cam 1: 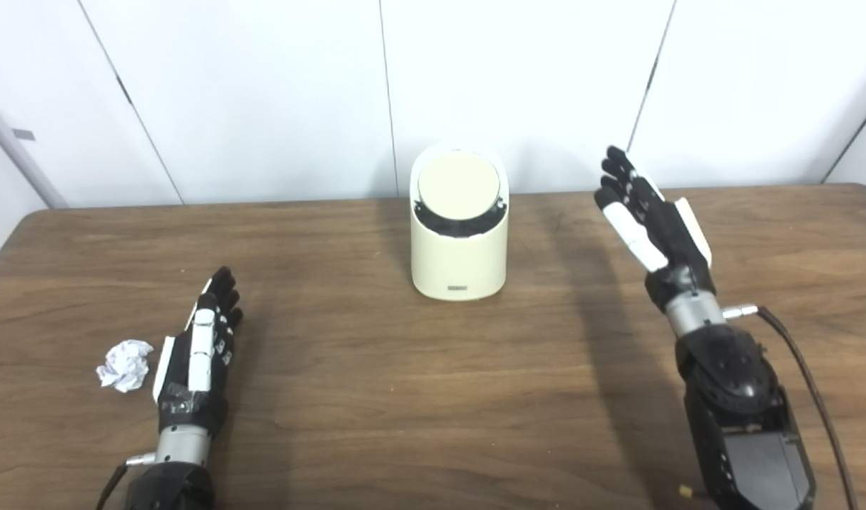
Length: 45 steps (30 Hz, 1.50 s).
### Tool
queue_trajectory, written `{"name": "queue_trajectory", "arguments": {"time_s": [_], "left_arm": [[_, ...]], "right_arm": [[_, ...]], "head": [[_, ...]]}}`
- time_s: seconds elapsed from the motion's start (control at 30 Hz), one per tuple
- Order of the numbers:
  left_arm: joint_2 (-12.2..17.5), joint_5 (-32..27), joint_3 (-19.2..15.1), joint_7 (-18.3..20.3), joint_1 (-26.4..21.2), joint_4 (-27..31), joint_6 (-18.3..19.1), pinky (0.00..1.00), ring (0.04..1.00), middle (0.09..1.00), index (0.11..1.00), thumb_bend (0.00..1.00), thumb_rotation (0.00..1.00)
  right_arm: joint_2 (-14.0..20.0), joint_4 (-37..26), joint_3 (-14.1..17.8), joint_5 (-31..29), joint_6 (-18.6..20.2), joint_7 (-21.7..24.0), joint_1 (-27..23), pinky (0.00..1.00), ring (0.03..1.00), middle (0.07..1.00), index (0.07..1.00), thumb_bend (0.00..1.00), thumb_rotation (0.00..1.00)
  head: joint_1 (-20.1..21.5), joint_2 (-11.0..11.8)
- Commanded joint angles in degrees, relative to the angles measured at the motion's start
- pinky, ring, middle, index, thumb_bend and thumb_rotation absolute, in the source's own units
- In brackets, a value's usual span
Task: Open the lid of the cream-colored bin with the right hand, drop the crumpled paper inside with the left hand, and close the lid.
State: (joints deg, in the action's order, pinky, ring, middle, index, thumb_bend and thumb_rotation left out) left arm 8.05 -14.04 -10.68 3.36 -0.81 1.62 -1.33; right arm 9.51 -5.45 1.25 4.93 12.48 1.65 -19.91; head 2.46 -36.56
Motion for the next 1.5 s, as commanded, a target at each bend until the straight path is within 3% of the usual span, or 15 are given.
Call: {"name": "queue_trajectory", "arguments": {"time_s": [0.0,0.4,0.57,0.7,1.0,1.3,1.47], "left_arm": [[0.35,0.16,0.29,0.83,-0.71,0.32,-1.62,1.0,0.994,0.983,0.974,0.53,0.9],[0.14,0.33,0.26,0.62,-0.49,-0.11,-2.21,1.0,0.988,0.984,0.977,0.53,0.89],[0.05,0.43,0.4,0.54,-0.33,0.24,-1.85,1.0,0.999,0.99,0.979,0.53,0.9],[-0.04,0.69,0.41,0.42,-0.19,0.2,-2.18,1.0,0.994,0.985,0.981,0.53,0.9],[0.14,0.57,0.49,0.59,-0.13,0.56,-1.41,1.0,0.995,0.991,0.988,0.53,0.9],[-0.32,0.56,0.86,0.32,0.23,1.31,-0.61,1.0,0.997,0.992,0.99,0.53,0.89],[-0.53,0.44,0.88,0.07,0.63,1.73,-0.07,1.0,1.0,0.995,0.993,0.53,0.89]], "right_arm": [[1.35,-2.36,-1.0,2.52,1.53,0.26,-3.67,0.93,0.939,0.935,0.918,0.62,0.68],[5.21,-4.73,-7.75,12.82,11.19,4.03,-10.29,0.85,0.903,0.925,0.927,0.73,0.69],[5.43,-3.05,-9.21,14.1,11.01,5.1,-12.66,0.85,0.919,0.941,0.933,0.75,0.53],[5.08,-0.69,-9.93,15.03,10.42,4.92,-14.53,0.83,0.909,0.927,0.921,0.79,0.49],[4.08,0.67,-11.49,16.36,12.84,6.15,-17.44,0.83,0.919,0.942,0.932,0.78,0.52],[2.43,3.19,-12.8,16.89,12.5,7.31,-20.69,0.89,0.948,0.957,0.948,0.74,0.51],[2.01,5.08,-13.35,17.56,11.99,7.01,-21.66,0.85,0.928,0.947,0.946,0.75,0.53]], "head": [[0.07,0.09],[0.18,0.41],[0.2,0.46],[0.23,0.3],[0.39,0.29],[0.22,0.18],[0.25,0.15]]}}
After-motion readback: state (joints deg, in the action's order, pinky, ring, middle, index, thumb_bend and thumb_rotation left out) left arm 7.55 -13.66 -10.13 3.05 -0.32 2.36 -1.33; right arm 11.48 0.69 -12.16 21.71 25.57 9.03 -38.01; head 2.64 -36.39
